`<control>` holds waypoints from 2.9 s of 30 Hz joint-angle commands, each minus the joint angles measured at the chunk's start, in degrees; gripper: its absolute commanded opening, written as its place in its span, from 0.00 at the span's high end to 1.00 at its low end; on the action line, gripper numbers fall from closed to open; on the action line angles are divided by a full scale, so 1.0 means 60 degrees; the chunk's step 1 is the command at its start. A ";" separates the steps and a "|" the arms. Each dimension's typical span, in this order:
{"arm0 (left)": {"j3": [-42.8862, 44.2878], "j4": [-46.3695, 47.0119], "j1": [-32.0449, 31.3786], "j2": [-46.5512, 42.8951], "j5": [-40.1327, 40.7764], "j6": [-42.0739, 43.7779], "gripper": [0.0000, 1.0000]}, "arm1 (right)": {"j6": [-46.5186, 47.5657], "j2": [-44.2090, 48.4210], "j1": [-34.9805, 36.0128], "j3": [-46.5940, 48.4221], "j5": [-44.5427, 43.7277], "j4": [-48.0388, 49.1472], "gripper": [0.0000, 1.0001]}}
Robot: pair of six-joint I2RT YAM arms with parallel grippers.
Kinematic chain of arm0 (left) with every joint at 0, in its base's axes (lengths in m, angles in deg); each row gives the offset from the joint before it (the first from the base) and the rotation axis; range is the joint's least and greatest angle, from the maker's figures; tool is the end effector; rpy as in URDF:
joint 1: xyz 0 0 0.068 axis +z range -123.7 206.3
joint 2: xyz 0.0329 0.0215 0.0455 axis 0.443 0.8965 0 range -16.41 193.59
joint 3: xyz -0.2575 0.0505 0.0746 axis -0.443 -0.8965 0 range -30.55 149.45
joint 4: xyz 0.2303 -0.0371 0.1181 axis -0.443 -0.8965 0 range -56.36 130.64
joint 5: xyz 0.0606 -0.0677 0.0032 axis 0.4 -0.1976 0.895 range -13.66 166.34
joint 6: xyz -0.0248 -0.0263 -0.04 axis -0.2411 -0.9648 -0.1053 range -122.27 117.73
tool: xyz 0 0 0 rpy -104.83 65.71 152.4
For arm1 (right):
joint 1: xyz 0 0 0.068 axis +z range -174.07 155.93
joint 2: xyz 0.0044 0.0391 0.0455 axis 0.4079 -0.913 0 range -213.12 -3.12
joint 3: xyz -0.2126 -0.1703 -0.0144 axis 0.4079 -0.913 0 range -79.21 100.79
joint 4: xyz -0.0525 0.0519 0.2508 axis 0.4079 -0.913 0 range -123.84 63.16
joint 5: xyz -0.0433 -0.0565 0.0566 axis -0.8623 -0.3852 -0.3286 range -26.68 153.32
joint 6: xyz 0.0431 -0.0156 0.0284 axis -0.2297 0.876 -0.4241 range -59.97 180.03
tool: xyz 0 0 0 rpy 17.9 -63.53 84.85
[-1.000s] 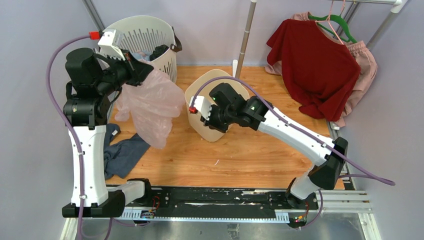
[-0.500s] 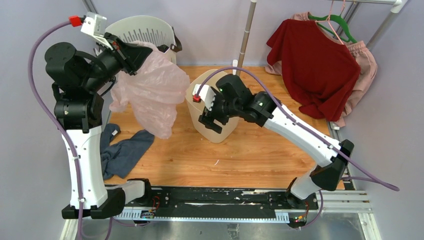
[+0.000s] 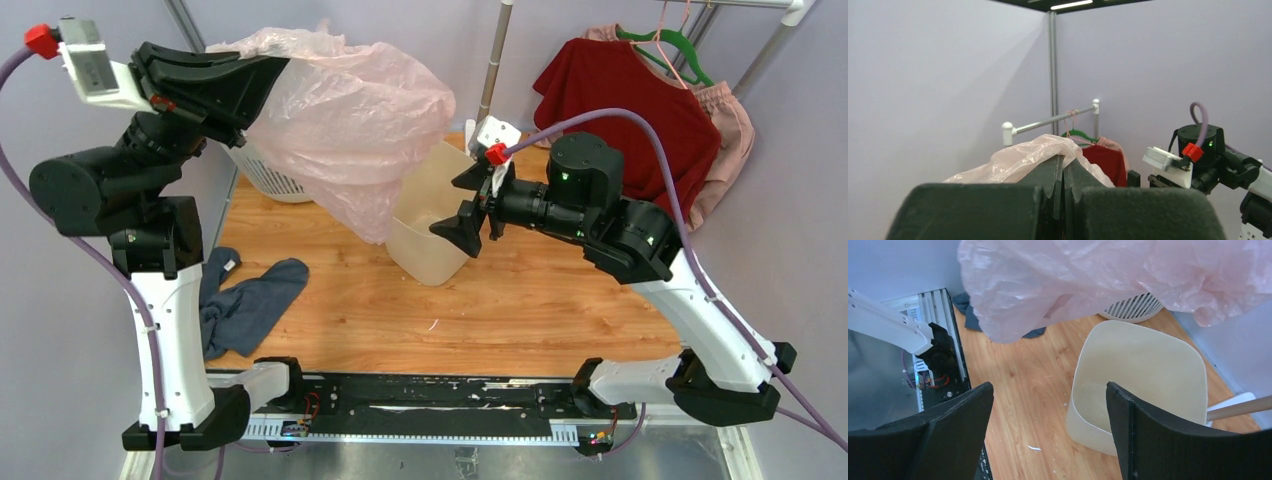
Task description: Put the trash bags into the trash bin
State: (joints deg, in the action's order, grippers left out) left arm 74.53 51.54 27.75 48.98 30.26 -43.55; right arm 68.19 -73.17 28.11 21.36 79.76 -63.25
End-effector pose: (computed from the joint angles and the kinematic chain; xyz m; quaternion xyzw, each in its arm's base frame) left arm 0.1235 -0.0225 0.6324 0.2302 0.4232 -0.4191 0.7696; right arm 0.1257 0.1784 0.5267 -0.4522 0.5871 0.3469 0.5749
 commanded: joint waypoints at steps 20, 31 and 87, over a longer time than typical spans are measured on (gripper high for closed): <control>-0.1887 0.4473 0.0008 -0.0761 0.0849 -0.1602 1.00 | -0.7174 -0.0792 -0.0278 -0.3389 0.4774 0.9734 0.25; -0.2656 0.4487 0.0015 -0.0829 0.0739 -0.1403 1.00 | -0.4211 -0.0726 -0.0411 -0.1717 0.2585 0.5767 0.12; -0.5910 0.5905 -0.2321 0.0672 0.1647 0.0174 1.00 | -0.4213 -0.1801 -0.0334 -0.3971 -0.0563 0.6270 0.37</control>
State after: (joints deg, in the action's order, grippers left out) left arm 37.09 85.59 14.26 53.48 40.93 -41.87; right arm 42.09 -81.21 25.34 -2.68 92.75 -30.61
